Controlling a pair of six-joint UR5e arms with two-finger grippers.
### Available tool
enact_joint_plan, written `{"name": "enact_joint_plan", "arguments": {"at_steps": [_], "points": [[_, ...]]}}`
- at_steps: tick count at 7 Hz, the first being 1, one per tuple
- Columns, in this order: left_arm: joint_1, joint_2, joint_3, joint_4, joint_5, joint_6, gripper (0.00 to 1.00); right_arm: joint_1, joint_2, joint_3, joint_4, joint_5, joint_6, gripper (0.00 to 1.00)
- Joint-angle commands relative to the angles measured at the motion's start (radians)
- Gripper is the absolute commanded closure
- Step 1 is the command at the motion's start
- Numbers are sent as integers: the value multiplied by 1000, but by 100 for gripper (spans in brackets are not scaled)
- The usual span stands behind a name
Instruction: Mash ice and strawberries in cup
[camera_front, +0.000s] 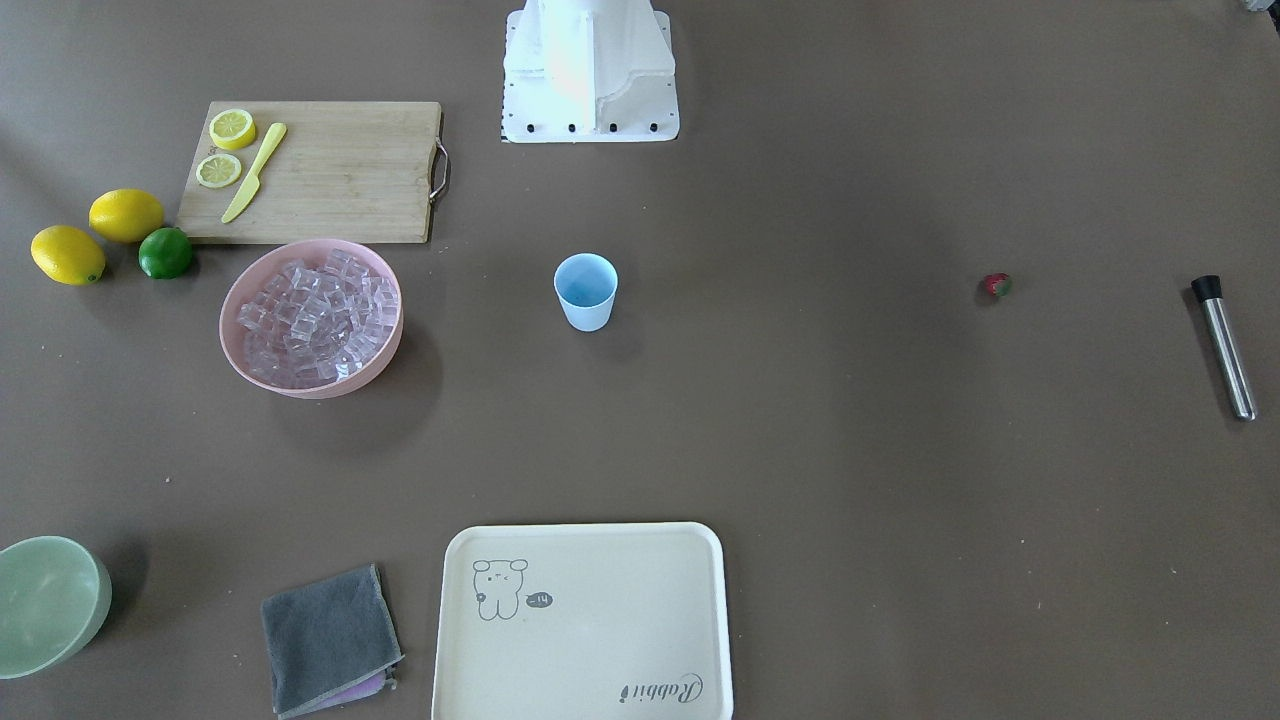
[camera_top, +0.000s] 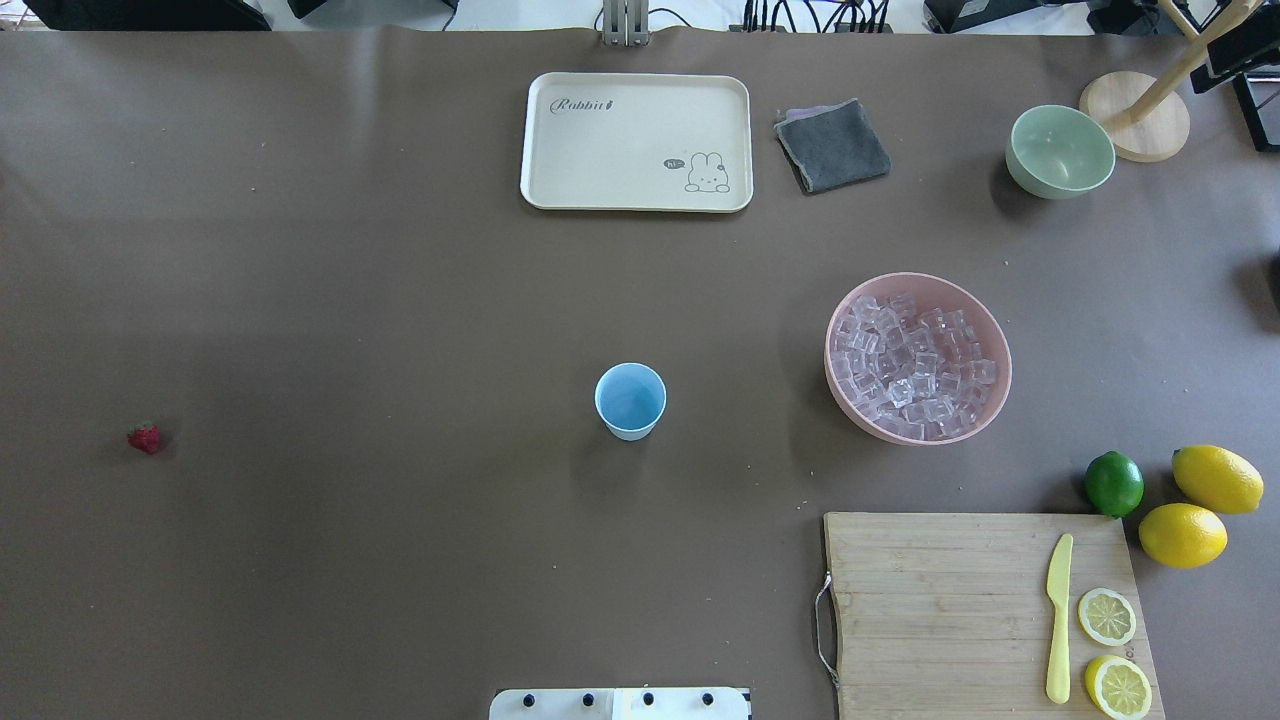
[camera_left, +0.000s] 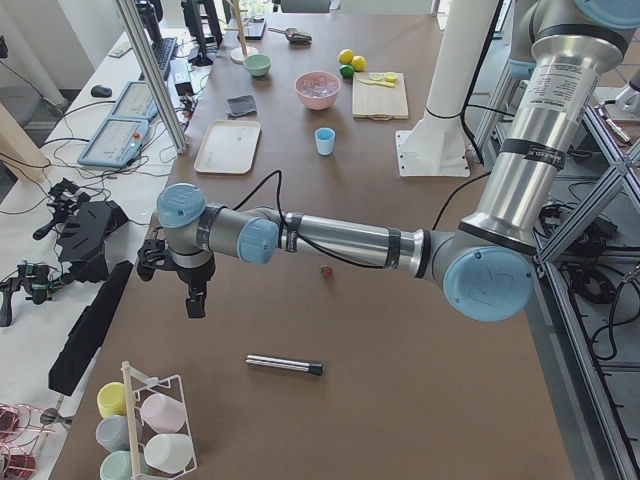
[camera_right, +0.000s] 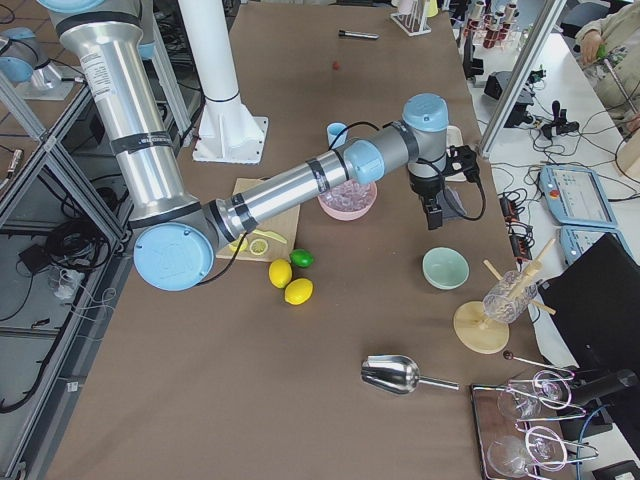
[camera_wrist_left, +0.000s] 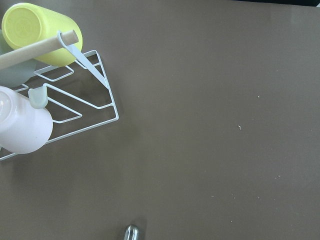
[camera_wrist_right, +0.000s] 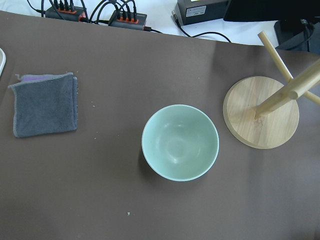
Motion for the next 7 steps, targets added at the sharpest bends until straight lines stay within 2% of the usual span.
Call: {"name": "enact_joint_plan", "arguments": {"at_steps": [1,3,4,6,7], "points": [[18,-12,-16,-3,-1,-1,2,-2,9,33,-2,1,2,0],[18,-12,-68,3,-1,-1,2,-110,70,5,10,-37,86,0],[18,-9,-67,-2,-1,-1,2,-173,85,15,14,-50,207,0],[18,-3,-72,-3,-1,-1,2,-259,78,107,12,-48,283,0],[17,10,-75,-3,-1,-1,2,-346,78,113,14,-83,342,0]]}}
